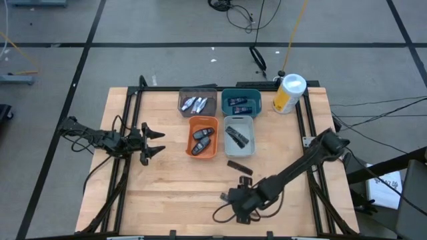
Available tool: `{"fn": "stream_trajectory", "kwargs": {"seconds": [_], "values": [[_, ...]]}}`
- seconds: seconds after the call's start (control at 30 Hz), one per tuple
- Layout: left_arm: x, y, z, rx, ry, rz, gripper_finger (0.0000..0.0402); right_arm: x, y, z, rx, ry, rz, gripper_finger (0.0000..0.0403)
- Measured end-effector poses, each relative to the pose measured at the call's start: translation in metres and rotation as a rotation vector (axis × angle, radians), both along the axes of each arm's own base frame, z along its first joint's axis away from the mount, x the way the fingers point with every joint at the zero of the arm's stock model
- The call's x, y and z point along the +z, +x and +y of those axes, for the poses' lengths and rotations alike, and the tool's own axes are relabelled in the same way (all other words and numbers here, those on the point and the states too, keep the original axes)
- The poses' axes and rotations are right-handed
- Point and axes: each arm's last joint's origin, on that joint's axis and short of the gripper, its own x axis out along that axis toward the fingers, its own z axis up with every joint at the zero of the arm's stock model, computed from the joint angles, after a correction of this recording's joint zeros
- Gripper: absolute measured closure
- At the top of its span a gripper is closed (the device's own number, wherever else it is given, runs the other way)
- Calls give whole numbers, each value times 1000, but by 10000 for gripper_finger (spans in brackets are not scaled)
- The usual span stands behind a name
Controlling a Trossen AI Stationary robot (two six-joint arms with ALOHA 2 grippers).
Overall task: Pick & Place Travel size toiletries
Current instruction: Put the black comb into the gray bin
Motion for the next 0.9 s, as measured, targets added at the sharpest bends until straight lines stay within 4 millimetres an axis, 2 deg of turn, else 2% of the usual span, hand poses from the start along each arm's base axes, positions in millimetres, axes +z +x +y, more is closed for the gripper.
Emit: {"fn": "stream_trajectory", "kwargs": {"seconds": [0.13, 0.47, 0.67, 0.77, 0.9], "values": [[0, 0, 0, 1, -1, 0, 119, -27, 4, 4, -26, 3, 84, 192], [0, 0, 0, 8, -22, -1, 119, -51, 6, 7, -40, -22, 138, 193], [0, 0, 1, 23, -21, 1, 119, -76, -2, -1, -69, -130, 291, 197], [0, 0, 1, 28, -25, 0, 119, -82, -3, -2, -71, -147, 319, 215], [0, 0, 1, 33, -25, 0, 119, -83, -2, -2, -66, -147, 315, 262]]}}
